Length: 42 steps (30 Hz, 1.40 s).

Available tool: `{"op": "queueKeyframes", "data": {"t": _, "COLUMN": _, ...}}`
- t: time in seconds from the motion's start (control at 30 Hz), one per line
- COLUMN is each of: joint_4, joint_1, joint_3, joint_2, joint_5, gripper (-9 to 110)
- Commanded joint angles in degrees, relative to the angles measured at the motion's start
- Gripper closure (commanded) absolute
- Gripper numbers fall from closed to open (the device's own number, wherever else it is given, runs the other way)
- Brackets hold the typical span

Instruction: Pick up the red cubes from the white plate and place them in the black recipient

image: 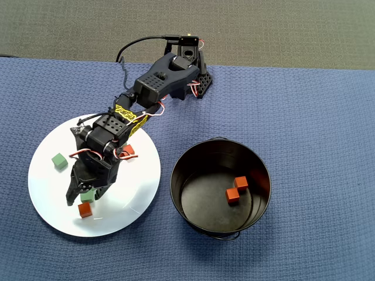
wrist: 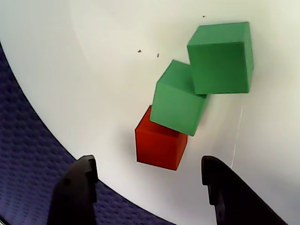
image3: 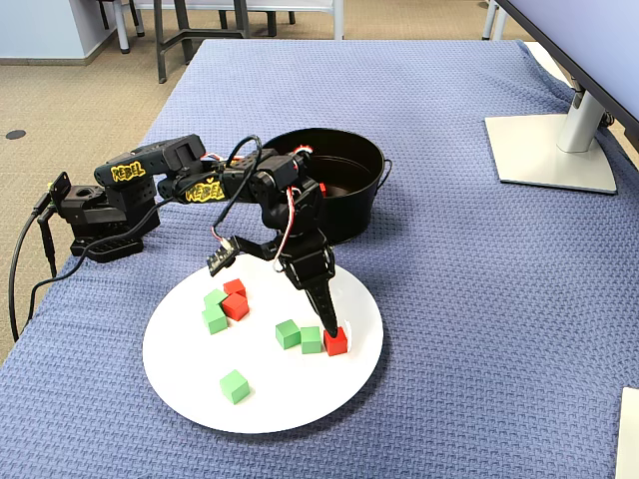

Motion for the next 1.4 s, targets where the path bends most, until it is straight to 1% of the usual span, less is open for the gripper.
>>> {"op": "queueKeyframes", "data": {"t": 0.0, "joint_4": -3.4, "joint_1": 0.9, "joint_3": -3.9, "joint_2": 0.6, "joint_5": -1.3, "gripper": 80}}
{"op": "queueKeyframes", "data": {"t": 0.17, "joint_4": -3.4, "joint_1": 0.8, "joint_3": -4.0, "joint_2": -0.1, "joint_5": 0.4, "gripper": 79}}
{"op": "queueKeyframes", "data": {"t": 0.5, "joint_4": -3.3, "joint_1": 0.8, "joint_3": -4.2, "joint_2": -1.4, "joint_5": 7.5, "gripper": 79}}
{"op": "queueKeyframes", "data": {"t": 0.93, "joint_4": -4.5, "joint_1": 0.8, "joint_3": -5.3, "joint_2": -3.4, "joint_5": 6.2, "gripper": 81}}
{"op": "queueKeyframes", "data": {"t": 1.17, "joint_4": -5.3, "joint_1": 1.1, "joint_3": -5.3, "joint_2": -3.6, "joint_5": 3.0, "gripper": 88}}
{"op": "queueKeyframes", "data": {"t": 1.37, "joint_4": -6.2, "joint_1": 1.2, "joint_3": -5.0, "joint_2": -3.5, "joint_5": -0.4, "gripper": 90}}
